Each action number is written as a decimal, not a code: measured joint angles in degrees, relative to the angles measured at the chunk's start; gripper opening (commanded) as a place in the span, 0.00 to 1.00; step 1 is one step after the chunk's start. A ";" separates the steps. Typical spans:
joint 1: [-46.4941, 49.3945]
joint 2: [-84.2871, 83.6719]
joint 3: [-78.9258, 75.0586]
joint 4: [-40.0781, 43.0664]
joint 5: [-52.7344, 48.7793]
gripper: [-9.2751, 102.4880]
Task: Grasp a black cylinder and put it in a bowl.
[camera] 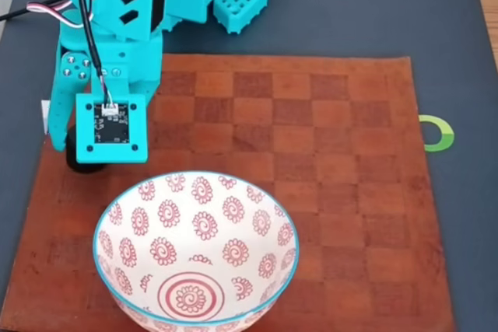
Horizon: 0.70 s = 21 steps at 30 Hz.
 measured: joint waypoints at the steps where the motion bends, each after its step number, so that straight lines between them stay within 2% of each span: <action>1: 0.00 0.00 0.00 0.00 0.00 0.26; 7: 0.00 0.00 -0.44 0.00 0.00 0.26; 12: 0.00 0.00 -0.53 0.00 0.00 0.21; 21: 0.00 0.00 -0.62 0.00 0.00 0.21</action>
